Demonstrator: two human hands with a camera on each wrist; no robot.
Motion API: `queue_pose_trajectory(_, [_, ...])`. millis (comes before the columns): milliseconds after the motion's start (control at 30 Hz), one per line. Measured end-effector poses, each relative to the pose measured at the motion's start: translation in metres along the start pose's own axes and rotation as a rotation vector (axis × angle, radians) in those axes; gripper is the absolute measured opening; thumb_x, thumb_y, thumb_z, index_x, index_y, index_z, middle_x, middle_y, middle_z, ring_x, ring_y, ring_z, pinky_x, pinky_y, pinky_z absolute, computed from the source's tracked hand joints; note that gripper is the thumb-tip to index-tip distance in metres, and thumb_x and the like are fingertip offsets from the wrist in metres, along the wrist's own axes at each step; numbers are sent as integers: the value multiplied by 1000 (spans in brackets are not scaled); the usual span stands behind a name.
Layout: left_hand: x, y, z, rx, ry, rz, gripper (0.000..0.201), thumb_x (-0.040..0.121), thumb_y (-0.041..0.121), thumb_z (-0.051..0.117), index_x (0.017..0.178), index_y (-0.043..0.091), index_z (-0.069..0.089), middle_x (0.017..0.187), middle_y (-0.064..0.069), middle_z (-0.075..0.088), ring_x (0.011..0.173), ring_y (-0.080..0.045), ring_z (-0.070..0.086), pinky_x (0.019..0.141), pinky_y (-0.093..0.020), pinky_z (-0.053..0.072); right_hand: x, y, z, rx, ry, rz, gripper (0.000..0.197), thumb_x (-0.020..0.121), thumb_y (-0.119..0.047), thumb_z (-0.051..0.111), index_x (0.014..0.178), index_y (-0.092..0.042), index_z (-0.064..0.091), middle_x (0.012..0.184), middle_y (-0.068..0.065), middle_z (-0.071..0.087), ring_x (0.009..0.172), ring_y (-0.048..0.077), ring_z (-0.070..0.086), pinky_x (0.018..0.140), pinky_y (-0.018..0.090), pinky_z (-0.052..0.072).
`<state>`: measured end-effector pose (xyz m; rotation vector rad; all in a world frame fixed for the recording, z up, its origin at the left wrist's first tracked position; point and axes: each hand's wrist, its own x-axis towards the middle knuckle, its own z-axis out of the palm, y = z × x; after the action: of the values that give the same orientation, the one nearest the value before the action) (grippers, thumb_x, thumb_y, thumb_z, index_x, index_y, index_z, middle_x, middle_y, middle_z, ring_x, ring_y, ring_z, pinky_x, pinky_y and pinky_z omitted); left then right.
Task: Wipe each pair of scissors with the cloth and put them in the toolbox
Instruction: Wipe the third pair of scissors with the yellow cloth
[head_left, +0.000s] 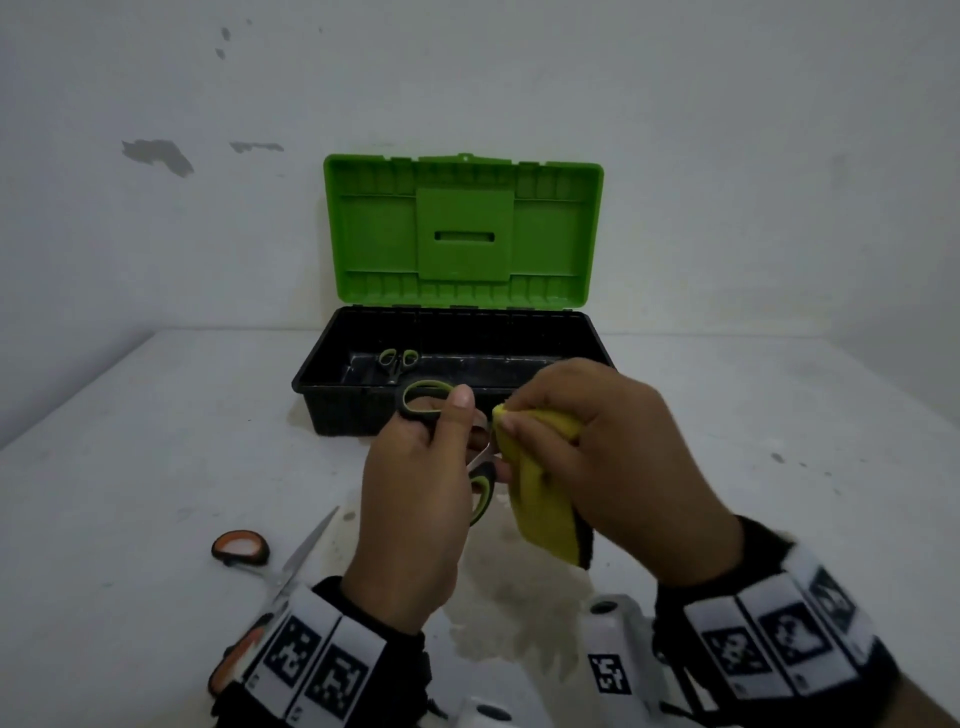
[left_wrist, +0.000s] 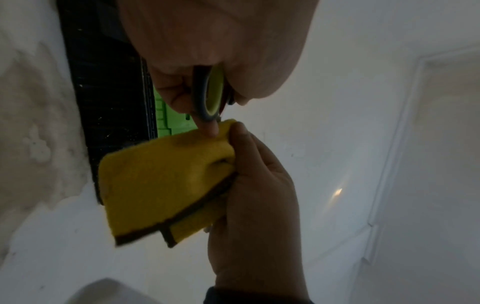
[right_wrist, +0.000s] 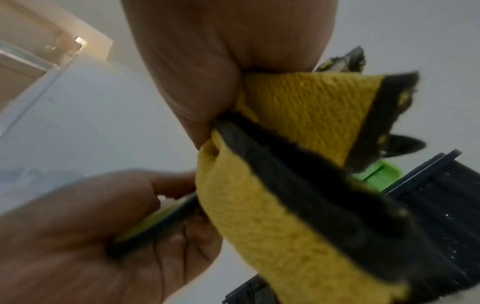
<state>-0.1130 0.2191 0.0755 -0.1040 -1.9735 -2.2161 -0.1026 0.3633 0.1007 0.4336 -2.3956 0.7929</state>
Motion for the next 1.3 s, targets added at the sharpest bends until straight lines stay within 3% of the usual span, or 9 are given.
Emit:
queue_pose_trajectory(67, [-1,0,-2,10,17,47,36,99,33,50,85,4,67,71,-12,71,55,-20,68,49,-16,50,-2,3,10,-42,20,-50,8,89,-31,66,92,-28,73,92,-12,65,85,7,60,78,41,51])
queue_pose_trajectory(133, [-2,0,-5,10,31,70,36,99,31,51,83,2,66,71,-15,70,53,-24,68,47,-16,48,-2,7,15,-63,66,-52,11,89,-32,64,92,-27,74,91,-11,65,84,9,60,77,45,51])
queue_pose_trajectory(267, [-4,-2,-5,27,25,107,37,99,32,51,82,1,65,69,-15,68,53,-27,67,46,-15,47,-2,9,16,-53,152,-26,10,88,-31,67,89,-26,75,88,-12,66,80,5,59,74,42,52])
queue_pose_trajectory(400, [-4,0,-6,52,23,96,37,98,34,51,76,7,61,61,3,66,49,-22,66,45,-15,47,-6,-1,18,-92,84,-107,16,90,-32,61,90,-24,75,88,-8,67,82,11,61,74,44,50])
queue_pose_trajectory(600, [-2,2,-5,-6,30,72,34,98,30,53,78,4,61,60,-6,61,53,-32,64,44,-17,47,0,11,15,-97,204,-47,9,87,-28,68,84,-23,74,84,-9,67,79,12,61,73,44,50])
queue_pose_trajectory(767, [-2,4,-7,9,24,86,34,98,33,53,73,10,60,54,6,60,50,-24,64,47,-21,50,-7,-3,22,-125,155,-147,12,89,-28,66,85,-21,75,86,-6,68,81,15,62,72,43,47])
queue_pose_trajectory(1000, [-1,2,-6,15,19,60,35,97,32,54,77,5,61,59,-3,58,52,-29,65,45,-19,48,-7,8,25,-42,214,-28,12,88,-29,65,81,-22,72,82,-11,65,78,11,61,72,44,50])
queue_pose_trajectory(1100, [0,3,-6,12,10,48,36,97,33,54,77,4,62,57,-1,59,51,-27,64,45,-19,48,-8,6,26,-49,148,-64,14,90,-32,64,83,-23,73,82,-12,66,80,11,61,74,44,49])
queue_pose_trajectory(1300, [-2,3,-3,14,5,52,36,98,32,54,74,5,60,53,5,57,49,-25,63,46,-20,48,-6,17,20,-53,275,21,8,87,-28,69,81,-24,70,80,-14,64,76,5,58,72,41,51])
